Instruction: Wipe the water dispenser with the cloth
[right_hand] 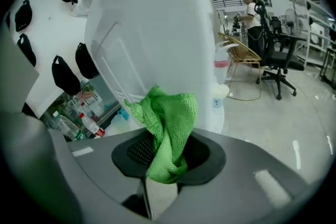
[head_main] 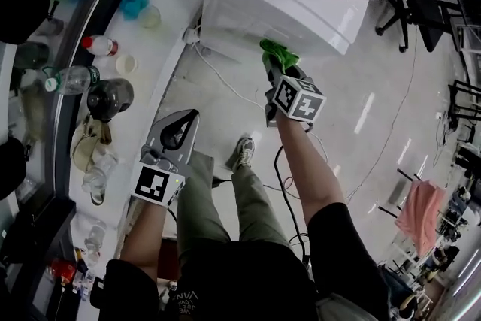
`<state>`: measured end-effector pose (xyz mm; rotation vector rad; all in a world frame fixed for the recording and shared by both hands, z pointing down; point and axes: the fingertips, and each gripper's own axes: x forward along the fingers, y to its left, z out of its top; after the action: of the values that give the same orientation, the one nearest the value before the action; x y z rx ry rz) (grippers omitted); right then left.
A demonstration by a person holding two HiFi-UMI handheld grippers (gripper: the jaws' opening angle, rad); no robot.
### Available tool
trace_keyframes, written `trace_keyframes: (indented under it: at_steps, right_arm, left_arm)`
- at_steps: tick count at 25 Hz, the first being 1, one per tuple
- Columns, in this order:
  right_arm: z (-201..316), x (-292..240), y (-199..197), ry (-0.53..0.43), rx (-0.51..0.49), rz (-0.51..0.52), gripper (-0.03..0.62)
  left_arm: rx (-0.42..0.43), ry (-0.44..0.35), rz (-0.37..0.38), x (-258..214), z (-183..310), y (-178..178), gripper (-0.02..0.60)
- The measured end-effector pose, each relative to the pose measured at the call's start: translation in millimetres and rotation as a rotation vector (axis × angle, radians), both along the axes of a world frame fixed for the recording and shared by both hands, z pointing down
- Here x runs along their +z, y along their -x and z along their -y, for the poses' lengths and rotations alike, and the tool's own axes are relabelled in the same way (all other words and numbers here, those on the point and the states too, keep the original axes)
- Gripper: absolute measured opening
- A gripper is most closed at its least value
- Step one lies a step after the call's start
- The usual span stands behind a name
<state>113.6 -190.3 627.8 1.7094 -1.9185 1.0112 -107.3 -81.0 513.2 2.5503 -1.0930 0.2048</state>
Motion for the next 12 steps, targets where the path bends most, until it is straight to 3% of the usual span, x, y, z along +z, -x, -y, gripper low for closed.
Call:
trace_keyframes:
  at_steps: [4, 7, 12]
  right_arm:
    - [-19, -1, -37, 0.017, 0.029, -0.022, 0.12]
    - [-30, -1, -54, 0.026, 0.051, -0.024, 0.12]
    - [-48, 5, -53, 0.049, 0.018, -0.039, 0.12]
  left_arm:
    - [0.01, 0.004, -0.029, -6, -16, -33, 0.002]
    - [0.032, 0.054, -0.019, -6, -30, -49, 0.002]
    - [-0.009, 0.074, -0.023, 0, -39, -43, 0.002]
